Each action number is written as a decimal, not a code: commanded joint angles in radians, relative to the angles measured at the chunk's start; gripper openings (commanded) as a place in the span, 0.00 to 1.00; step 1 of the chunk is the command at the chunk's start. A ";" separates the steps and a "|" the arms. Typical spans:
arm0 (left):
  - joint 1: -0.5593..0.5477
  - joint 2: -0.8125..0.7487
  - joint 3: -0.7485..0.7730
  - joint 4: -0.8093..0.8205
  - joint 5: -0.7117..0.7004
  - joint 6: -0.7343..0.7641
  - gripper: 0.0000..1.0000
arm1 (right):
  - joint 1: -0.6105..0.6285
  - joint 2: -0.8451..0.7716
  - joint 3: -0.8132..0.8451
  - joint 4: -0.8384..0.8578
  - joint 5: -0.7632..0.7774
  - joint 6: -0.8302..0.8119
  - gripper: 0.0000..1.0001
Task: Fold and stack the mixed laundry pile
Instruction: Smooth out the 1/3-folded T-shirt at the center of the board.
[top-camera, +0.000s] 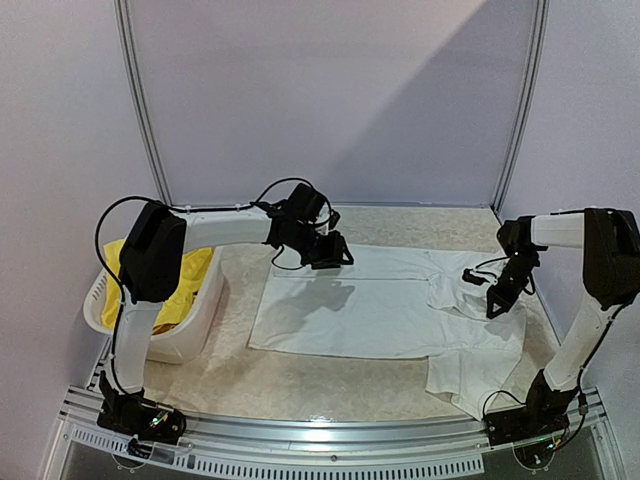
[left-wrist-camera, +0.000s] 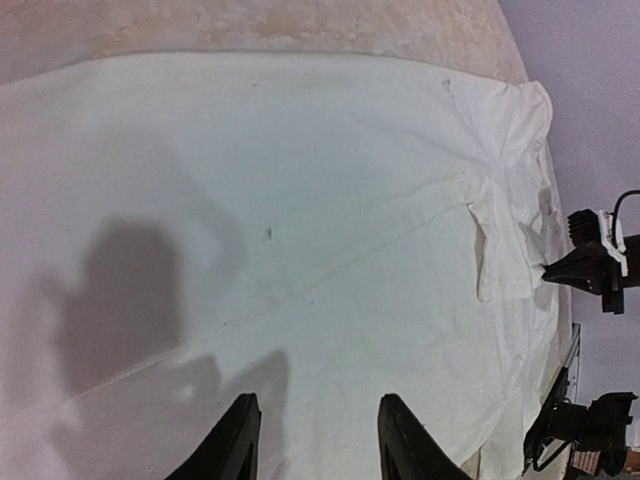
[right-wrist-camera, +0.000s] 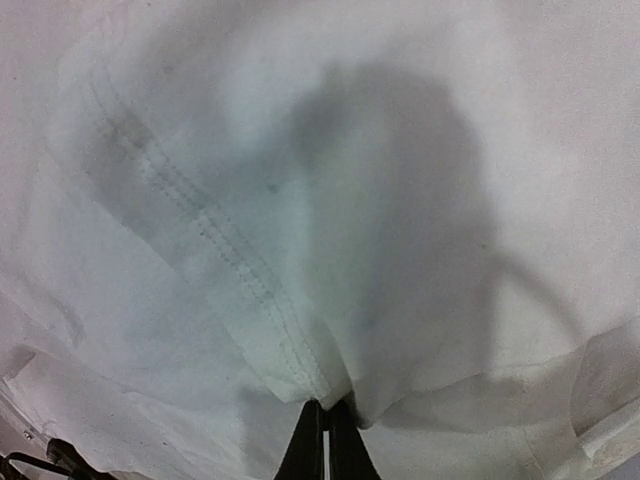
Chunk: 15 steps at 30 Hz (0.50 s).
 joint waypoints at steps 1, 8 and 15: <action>0.007 -0.020 -0.018 0.000 0.015 0.009 0.41 | 0.005 -0.075 0.033 -0.063 -0.023 0.010 0.00; 0.010 -0.022 -0.046 0.028 0.026 -0.002 0.41 | 0.035 -0.120 0.027 -0.117 -0.044 0.015 0.00; 0.014 -0.034 -0.062 0.037 0.030 -0.001 0.41 | 0.041 -0.136 0.051 -0.189 -0.087 0.021 0.00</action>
